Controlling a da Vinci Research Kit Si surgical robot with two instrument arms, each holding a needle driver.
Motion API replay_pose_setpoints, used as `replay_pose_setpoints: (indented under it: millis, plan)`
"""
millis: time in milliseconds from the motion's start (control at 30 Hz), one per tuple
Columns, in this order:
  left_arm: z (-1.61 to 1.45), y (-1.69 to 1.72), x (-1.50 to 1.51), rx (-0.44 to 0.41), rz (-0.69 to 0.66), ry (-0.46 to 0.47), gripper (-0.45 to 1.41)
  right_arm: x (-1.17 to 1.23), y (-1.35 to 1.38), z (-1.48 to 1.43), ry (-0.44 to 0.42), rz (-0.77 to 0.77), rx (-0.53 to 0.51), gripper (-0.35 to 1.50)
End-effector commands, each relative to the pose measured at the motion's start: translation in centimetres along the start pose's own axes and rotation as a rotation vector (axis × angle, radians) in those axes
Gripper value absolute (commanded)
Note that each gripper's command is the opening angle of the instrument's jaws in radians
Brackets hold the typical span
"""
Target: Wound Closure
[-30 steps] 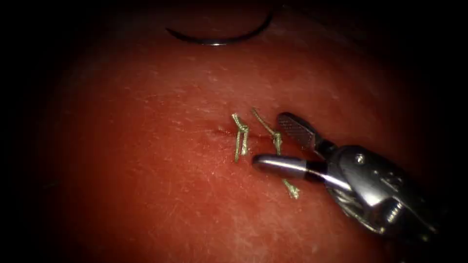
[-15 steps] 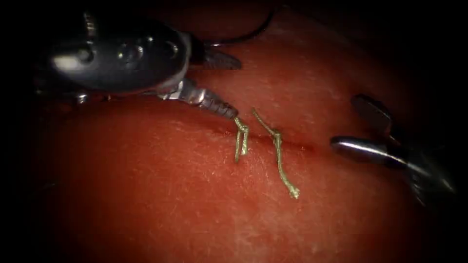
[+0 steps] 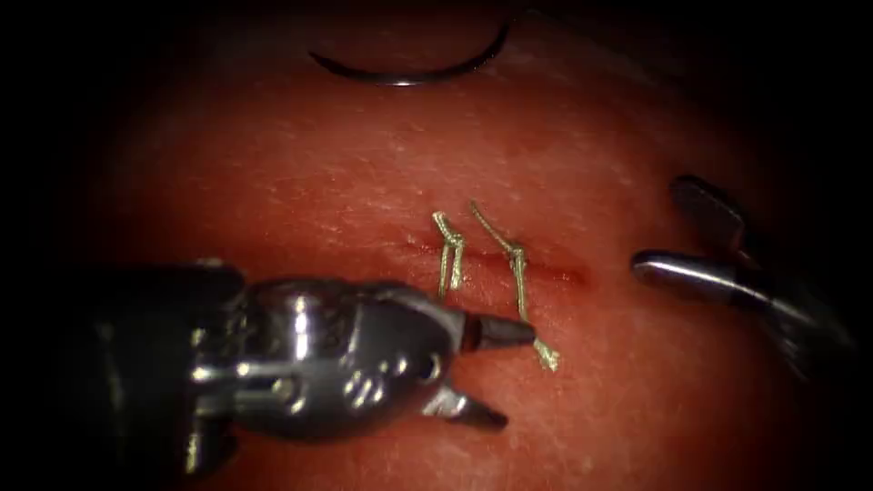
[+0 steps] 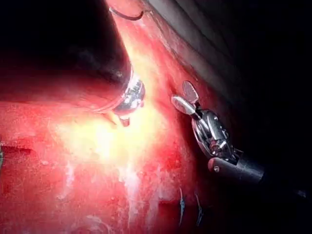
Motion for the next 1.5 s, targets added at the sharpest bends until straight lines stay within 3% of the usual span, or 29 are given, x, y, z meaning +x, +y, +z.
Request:
replay_pose_setpoints:
  millis: [33,300,533,667,700,900,1100,1200,1367,1500]
  plan:
    - [0.12,0.01,0.0,0.003,-0.001,-0.011,0.54,-0.07,-0.02,0.07,0.001,0.001,0.002,1.28]
    - [0.61,0.07,-0.05,0.02,0.001,-0.114,0.5,-0.07,-0.03,0.09,0.002,0.002,-0.004,1.28]
    - [0.8,-0.04,-0.08,0.029,-0.003,-0.125,0.5,-0.08,-0.03,0.1,0.003,0.001,-0.005,1.28]
    - [0.83,-0.05,-0.05,0.003,-0.006,-0.1,0.38,-0.09,-0.03,0.11,0.004,0.0,-0.006,1.28]
    - [0.83,-0.05,-0.05,0.001,-0.006,-0.098,0.21,-0.1,-0.03,0.12,0.004,0.0,-0.006,1.28]
    - [0.82,-0.05,-0.06,-0.005,-0.005,-0.094,-0.35,-0.1,-0.04,0.12,0.005,0.0,-0.006,1.28]
    - [0.68,-0.11,-0.03,0.006,-0.008,-0.052,-0.35,-0.1,-0.03,0.11,-0.002,-0.013,-0.001,1.26]
    - [0.49,-0.25,-0.02,0.02,-0.016,-0.001,-0.35,-0.1,-0.01,0.13,-0.009,-0.092,0.077,1.15]
    - [0.27,-0.44,-0.12,0.026,-0.028,0.04,-0.35,-0.1,-0.05,0.23,-0.015,-0.207,0.183,1.15]
    - [0.19,-0.54,-0.29,0.029,-0.072,0.07,-0.35,-0.15,-0.2,0.47,-0.016,-0.337,0.268,1.25]
